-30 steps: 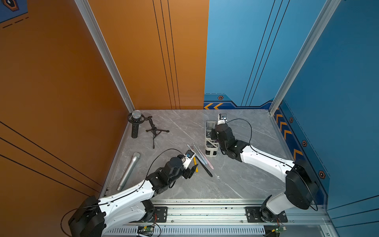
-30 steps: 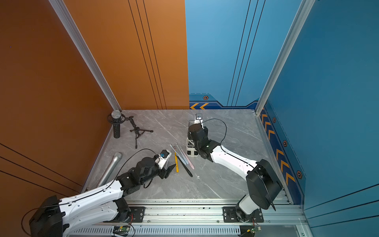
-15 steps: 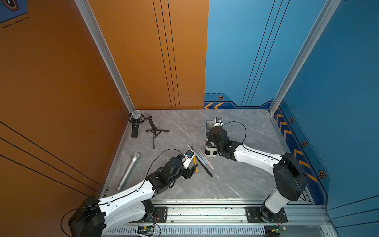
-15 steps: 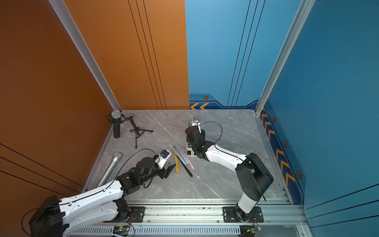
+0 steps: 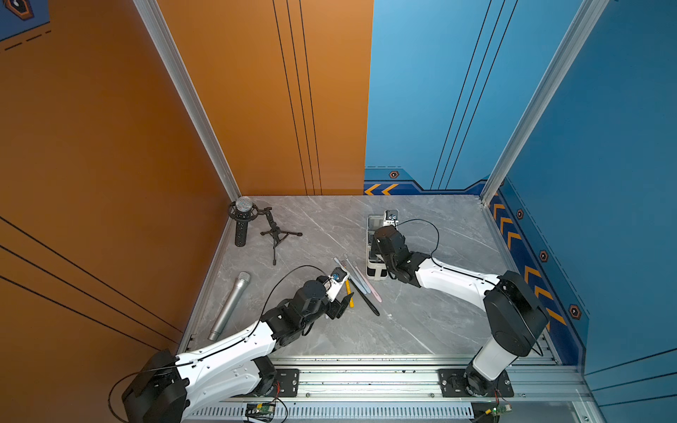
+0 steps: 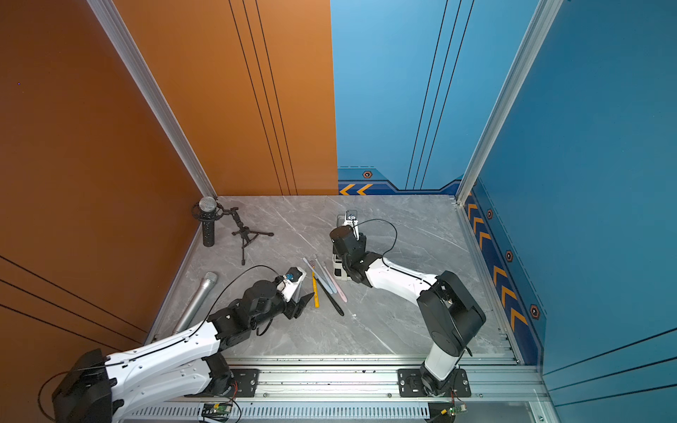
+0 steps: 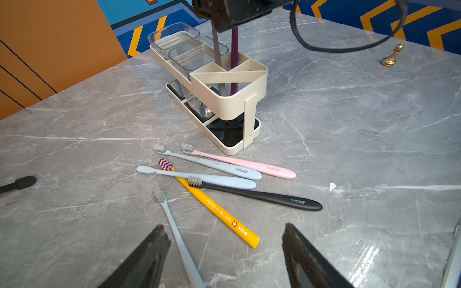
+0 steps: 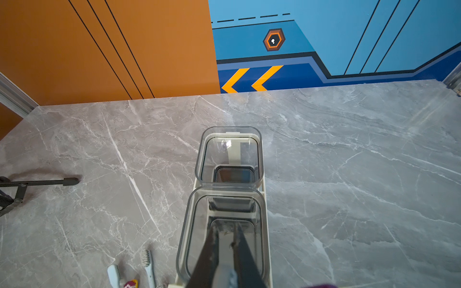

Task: Place the toothbrush into the toothbrush holder
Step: Place the toothbrush in the toothbrush holder.

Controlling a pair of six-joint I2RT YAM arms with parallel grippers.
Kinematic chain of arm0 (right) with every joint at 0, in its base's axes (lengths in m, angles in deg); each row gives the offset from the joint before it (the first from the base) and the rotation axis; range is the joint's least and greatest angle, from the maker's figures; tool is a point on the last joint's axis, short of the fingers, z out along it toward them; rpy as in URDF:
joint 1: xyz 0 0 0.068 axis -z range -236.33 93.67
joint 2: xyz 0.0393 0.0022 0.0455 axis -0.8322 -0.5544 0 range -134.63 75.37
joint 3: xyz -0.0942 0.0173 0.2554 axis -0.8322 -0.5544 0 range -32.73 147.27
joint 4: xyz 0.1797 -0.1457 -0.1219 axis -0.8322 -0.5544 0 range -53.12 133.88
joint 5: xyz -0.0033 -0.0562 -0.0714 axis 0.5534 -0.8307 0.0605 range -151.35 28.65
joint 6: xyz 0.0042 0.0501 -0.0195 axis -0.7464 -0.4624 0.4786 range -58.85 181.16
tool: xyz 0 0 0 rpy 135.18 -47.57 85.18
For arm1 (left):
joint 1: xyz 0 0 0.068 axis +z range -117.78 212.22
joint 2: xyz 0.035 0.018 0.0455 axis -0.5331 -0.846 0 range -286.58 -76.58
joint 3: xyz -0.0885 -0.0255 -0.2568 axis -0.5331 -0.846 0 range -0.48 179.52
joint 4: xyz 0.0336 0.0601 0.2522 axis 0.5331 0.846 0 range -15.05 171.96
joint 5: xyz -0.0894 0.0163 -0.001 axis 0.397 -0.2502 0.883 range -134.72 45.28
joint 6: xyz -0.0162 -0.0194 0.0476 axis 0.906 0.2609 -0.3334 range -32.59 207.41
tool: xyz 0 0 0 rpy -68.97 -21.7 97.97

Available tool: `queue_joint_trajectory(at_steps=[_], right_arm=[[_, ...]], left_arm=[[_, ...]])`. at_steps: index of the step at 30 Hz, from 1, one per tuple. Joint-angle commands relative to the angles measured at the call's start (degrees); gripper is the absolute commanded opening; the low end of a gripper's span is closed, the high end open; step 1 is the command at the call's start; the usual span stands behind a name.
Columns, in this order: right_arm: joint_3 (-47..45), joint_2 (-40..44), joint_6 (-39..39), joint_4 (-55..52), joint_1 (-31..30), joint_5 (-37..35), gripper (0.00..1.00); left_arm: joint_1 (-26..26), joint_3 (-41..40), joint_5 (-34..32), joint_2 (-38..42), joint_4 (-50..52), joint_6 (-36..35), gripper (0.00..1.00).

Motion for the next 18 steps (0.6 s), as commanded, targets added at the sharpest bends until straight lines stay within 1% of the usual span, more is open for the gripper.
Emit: queue_joint_trajectory(at_steps=[1,7,13,18], right_arm=[[-0.24,-0.36,-1.09,-0.67,-0.12,-0.34,0.19],[0.23,-0.11,-0.34,-1.55,-0.52,-0.61,0.24],[0.76,0.68,1.88,-2.45,-1.83,-3.11,0.44],[1.48,2.32,4.27,-2.78,-3.01,-5.83,0.62]], left_arm=[[0.64,-0.53,-0.27,0.3,-0.22,-0.05,0.75],[0.66,-0.49,-0.01,0.64,-0.25,0.12,0.75],[0.78,-0.72,0.04,1.21,-0.27,0.15,0.76],[0.73,-0.74,-1.23,1.83,-0.29,0.95,0.76]])
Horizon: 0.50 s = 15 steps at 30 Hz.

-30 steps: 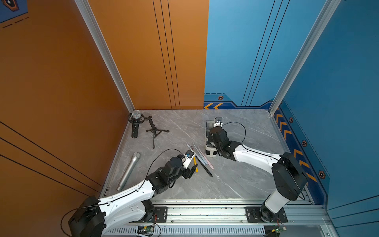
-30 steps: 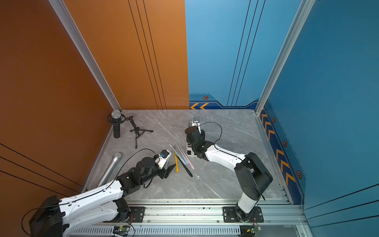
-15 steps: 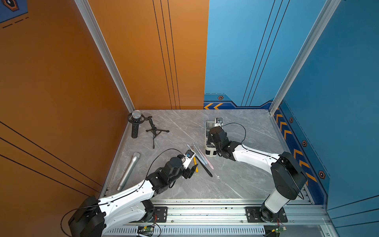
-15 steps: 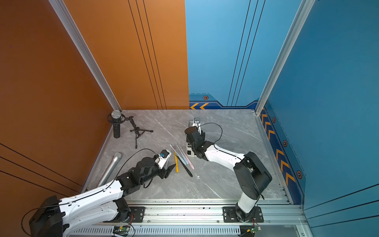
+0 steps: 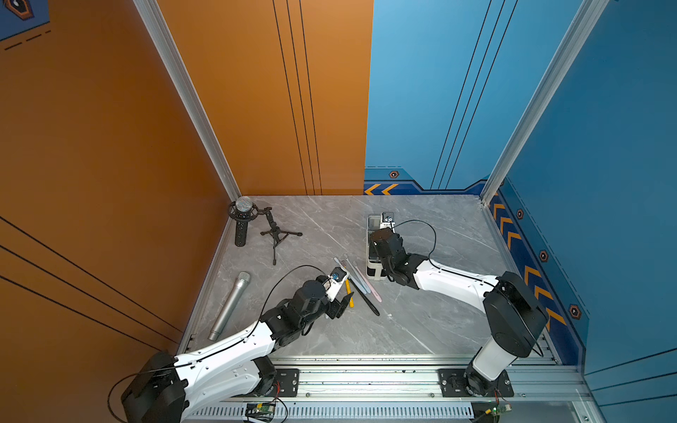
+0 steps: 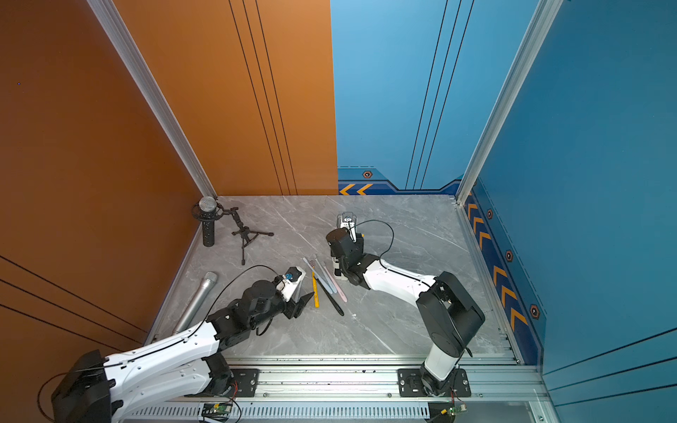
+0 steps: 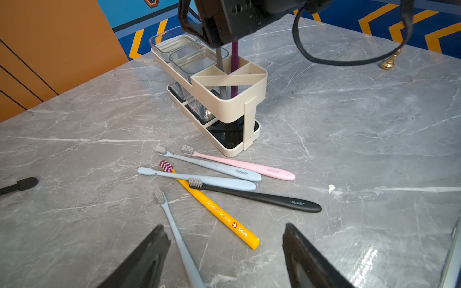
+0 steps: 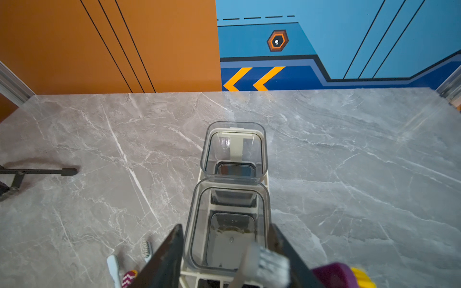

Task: Place the toothbrush into the toothbrush holder
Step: Place the toothbrush in the toothbrush holder.

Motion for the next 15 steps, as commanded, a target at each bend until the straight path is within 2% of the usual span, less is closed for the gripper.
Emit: queue_joint_trajectory(at_steps=[1,7,12,15], right_arm=[[1.51,2.62,1.85,-1.92,-0.87,-3.48,0.64],[1.33,5.95,2.33,-2.2,-2.49,-5.97,0.67],[2.03,10.16,1.87,-5.24,-3.68,-9.31,0.68],[2.39,13.09,0.23,-8.72,-4.0,-10.44,0.68]], left_arm=[[0.8,-0.88,-1.52,1.36,-0.23,1.11,0.76],[1.36,-0.96,-4.05,1.92,-0.21,3.52,0.76],[2.66,-0.85,-4.69,2.88,0.37,10.84,0.76],[3.29,-0.24,-8.16,2.09,4.7,15.98,0.74]])
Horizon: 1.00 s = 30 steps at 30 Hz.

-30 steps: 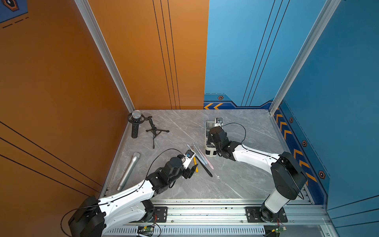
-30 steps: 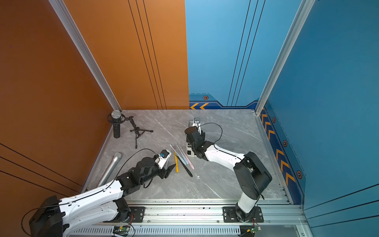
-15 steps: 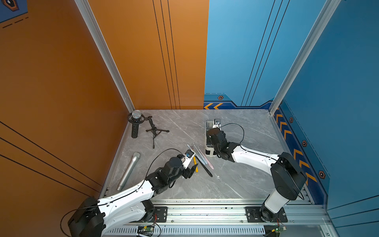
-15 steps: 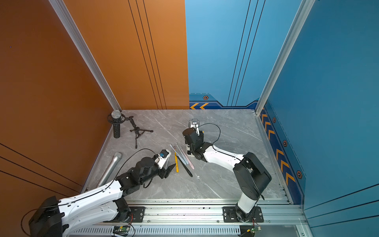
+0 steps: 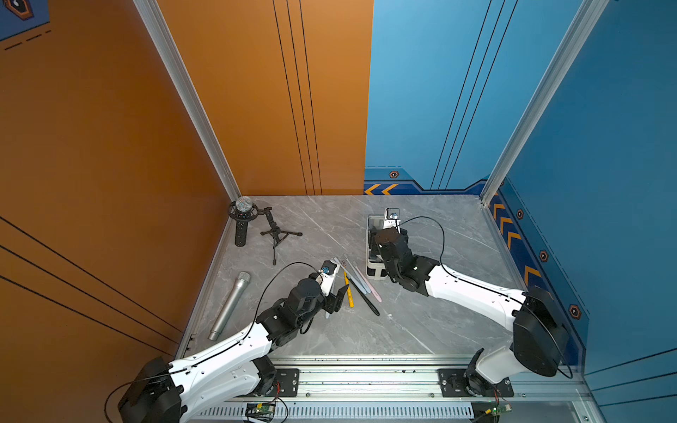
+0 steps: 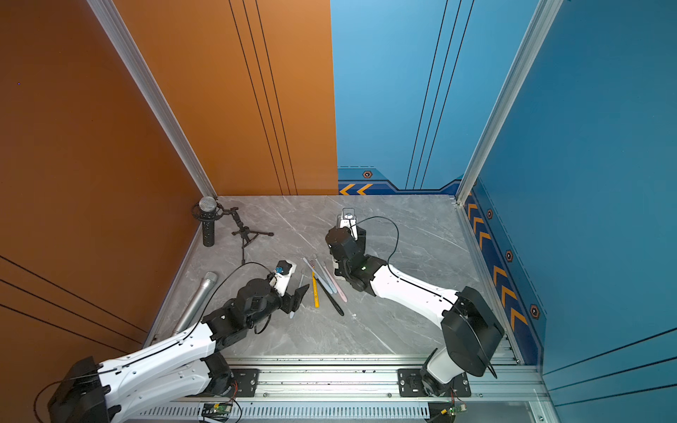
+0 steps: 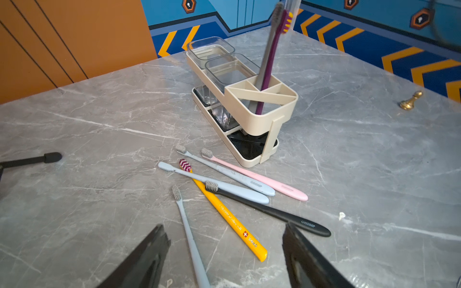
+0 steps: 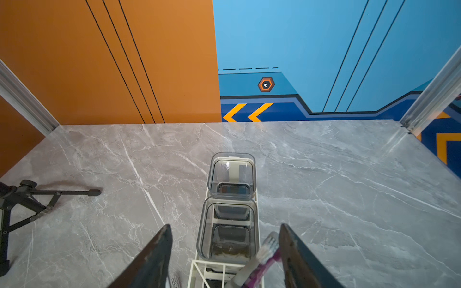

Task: Place the toothbrush into the toothbrush holder
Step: Place the toothbrush in the toothbrush holder, then pick up the toothbrush from the center of the board.

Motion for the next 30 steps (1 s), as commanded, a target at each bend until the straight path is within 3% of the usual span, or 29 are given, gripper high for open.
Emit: queue_joint_trajectory(at_steps=[1,6,9,19,30], right_arm=[[1.71,3.98,-1.65,-6.11,-0.32,-3.62,0.68],[-1.4,9.43,-6.15,-9.39,-0.34,-1.04,0.68],[-4.33,12.49,-7.97,-10.1,-0.39,0.6,0.68],[-10.15,19.4,-11.89,-14.81,1.71,4.99,0.69],[-16.32,25.78,-16.84,-16.9,4.85,7.1,0.69]], left_arm=[[1.34,0.3,-4.61,-0.74,6.27,7.97,0.73],[4.37,4.22,-3.41,-6.96,16.61,12.79,0.64],[5.32,5.37,-1.11,-10.2,16.99,13.6,0.59],[5.73,10.36,6.53,-17.65,16.99,14.13,0.57],[6.3,15.73,9.07,-28.13,22.43,16.58,0.49]])
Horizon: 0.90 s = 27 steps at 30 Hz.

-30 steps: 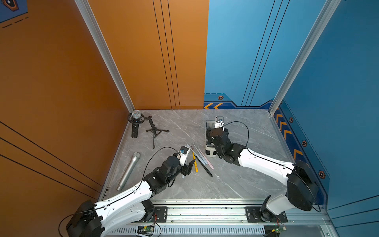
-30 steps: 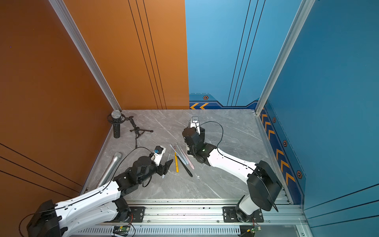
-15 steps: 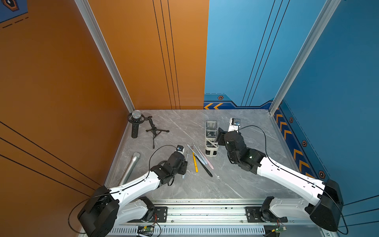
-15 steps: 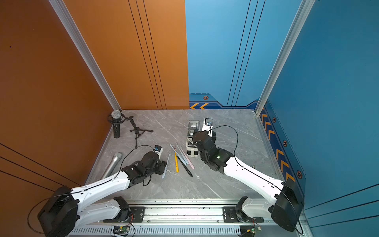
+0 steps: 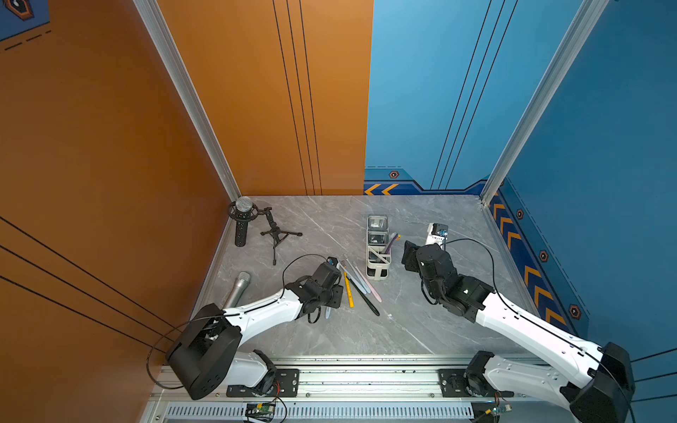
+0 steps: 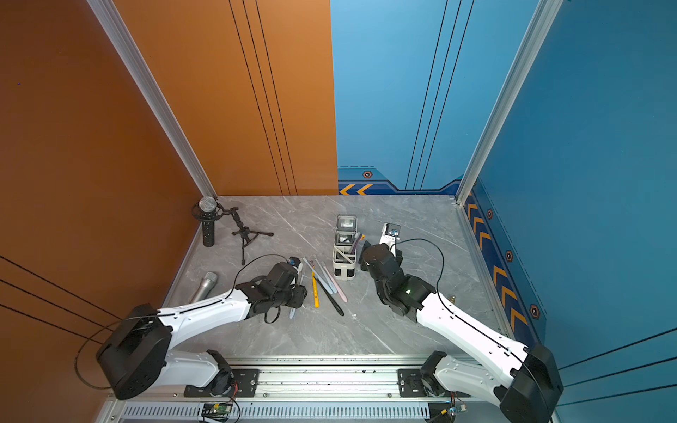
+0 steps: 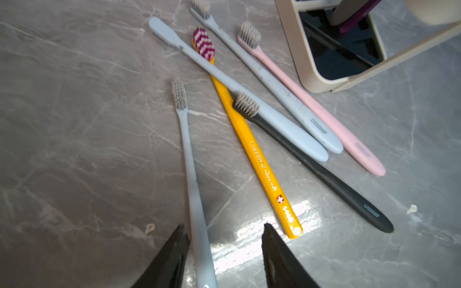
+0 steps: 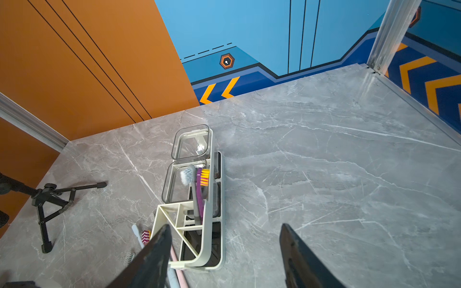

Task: Place the toothbrush into the toothbrush holder
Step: Pick up the toothbrush from the center of the board.

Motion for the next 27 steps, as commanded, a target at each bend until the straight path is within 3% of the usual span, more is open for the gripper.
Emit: queue_joint_trajectory(at_steps=[1,10,16,23,27], right_arm=[[-1.53,1.93,-2.1,-1.91,0.62,1.42,0.69],[-4.89,5.69,-3.16,-1.87,1.68,1.76,0.69],[-6.16,7.11,-3.46,-1.9,2.35,4.06,0.69],[-7.4,9.13,-3.69,-1.9,5.96,6.57,0.69],[-7.79,9.33,-3.72,-1.91,7.03,7.83,0.7]], left_arm=[[0.77,1.73,1.76,-1.76,3.45,1.53,0.49],[0.74,3.74,0.34,-5.19,7.12,2.14,0.48],[0.53,5.19,-0.87,-8.69,9.51,2.11,0.4],[0.68,5.69,-1.03,-9.93,11.21,1.9,0.46],[0.66,7.32,-3.09,-11.72,14.85,1.1,0.4]])
